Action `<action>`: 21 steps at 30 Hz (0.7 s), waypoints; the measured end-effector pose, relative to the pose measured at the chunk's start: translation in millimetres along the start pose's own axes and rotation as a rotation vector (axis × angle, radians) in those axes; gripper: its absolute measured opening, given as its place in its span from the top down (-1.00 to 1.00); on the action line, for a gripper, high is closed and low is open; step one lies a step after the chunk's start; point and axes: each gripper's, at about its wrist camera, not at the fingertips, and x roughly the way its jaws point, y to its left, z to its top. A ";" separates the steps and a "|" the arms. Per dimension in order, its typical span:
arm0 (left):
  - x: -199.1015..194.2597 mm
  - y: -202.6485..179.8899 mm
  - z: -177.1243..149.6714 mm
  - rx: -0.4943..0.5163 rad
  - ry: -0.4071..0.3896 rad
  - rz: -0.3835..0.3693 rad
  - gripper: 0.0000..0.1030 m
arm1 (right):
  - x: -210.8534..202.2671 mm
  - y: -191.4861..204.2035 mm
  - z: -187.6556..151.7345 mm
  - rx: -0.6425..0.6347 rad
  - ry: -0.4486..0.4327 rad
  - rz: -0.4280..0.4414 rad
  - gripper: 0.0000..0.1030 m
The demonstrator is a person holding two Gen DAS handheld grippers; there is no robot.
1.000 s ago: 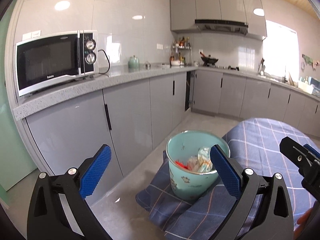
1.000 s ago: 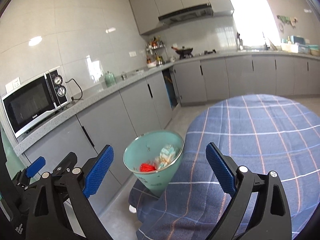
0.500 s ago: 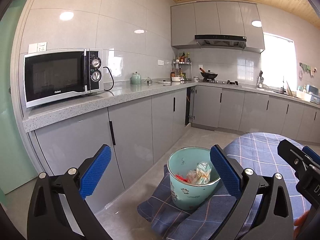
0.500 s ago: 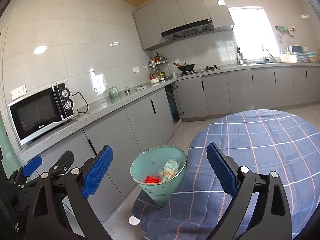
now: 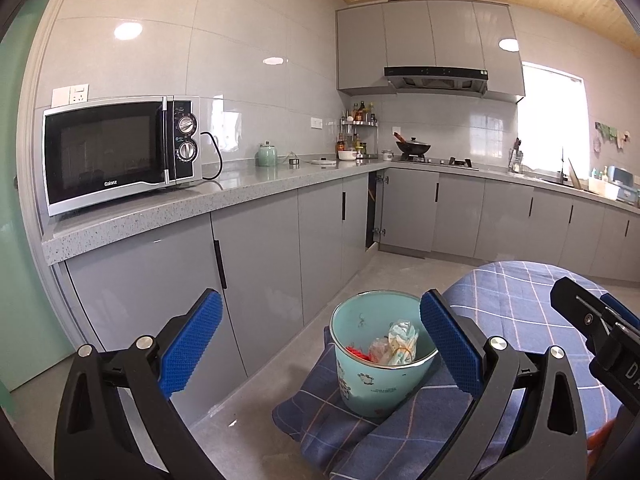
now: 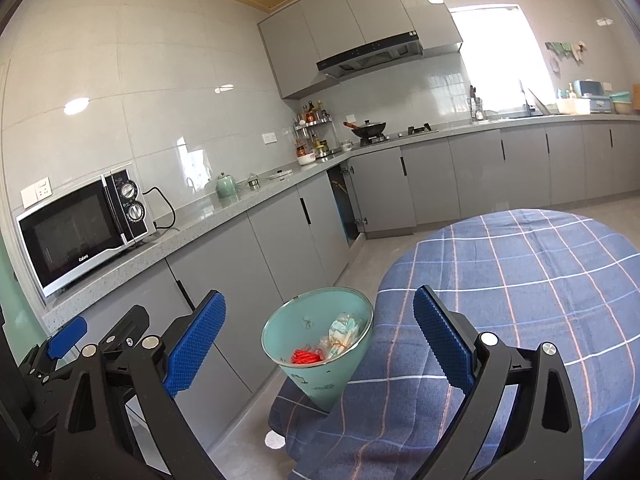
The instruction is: Collect trash
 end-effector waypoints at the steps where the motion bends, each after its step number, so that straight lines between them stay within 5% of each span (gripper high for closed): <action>1: -0.1 0.0 -0.1 0.001 0.001 0.001 -0.89 | -0.4 -0.2 0.2 0.002 -0.001 0.000 -0.81; 21: 0.7 -0.3 -1.0 -0.007 0.003 -0.004 -0.89 | -5.2 4.3 -1.9 -0.007 -0.013 0.002 -0.82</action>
